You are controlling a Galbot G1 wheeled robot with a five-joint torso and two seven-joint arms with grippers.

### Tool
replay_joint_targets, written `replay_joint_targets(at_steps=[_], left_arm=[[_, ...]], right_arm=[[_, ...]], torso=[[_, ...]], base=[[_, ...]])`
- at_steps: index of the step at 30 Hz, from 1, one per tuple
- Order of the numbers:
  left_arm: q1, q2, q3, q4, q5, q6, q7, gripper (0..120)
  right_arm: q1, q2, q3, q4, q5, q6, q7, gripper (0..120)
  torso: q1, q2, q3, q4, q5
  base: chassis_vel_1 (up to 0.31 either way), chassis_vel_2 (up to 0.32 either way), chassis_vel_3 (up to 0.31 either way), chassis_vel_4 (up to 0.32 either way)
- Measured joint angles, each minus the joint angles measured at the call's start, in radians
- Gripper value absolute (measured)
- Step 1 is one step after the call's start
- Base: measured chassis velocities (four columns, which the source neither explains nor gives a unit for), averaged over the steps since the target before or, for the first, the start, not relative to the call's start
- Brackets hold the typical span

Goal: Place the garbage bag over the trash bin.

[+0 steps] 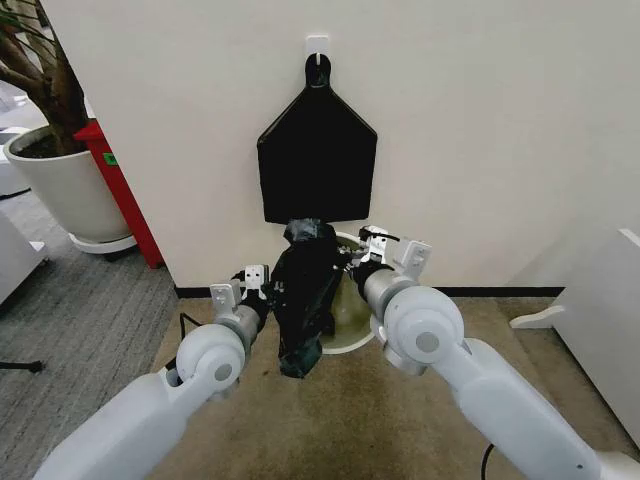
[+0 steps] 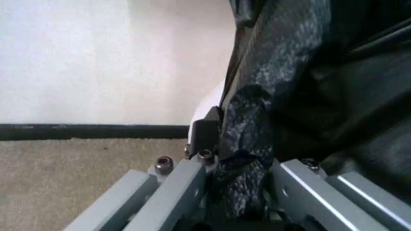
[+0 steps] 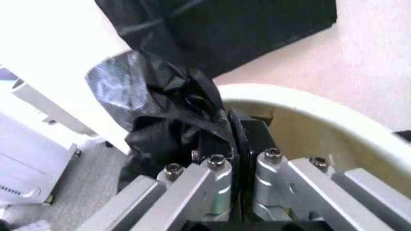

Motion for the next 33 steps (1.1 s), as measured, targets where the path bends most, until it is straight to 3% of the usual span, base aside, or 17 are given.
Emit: replay_joint_targets(at_steps=[17,33], left_arm=[[0.113,-0.001,-0.065,-0.036,0.015,-0.027,0.03,1],[0.173,-0.019,-0.124,-0.059,-0.046,-0.09,0.073,1]], right_arm=[[0.001,-0.091,0.07,-0.05,-0.02,-0.026,0.033,0],[-0.052,-0.184,0.135,-0.007,0.159,-0.115,0.134,0]], torso=[[0.0,0.0,0.0,0.0,0.0002],[0.0,0.0,0.0,0.0001,0.0001]], base=[[0.0,0.0,0.0,0.0],[0.0,0.0,0.0,0.0]])
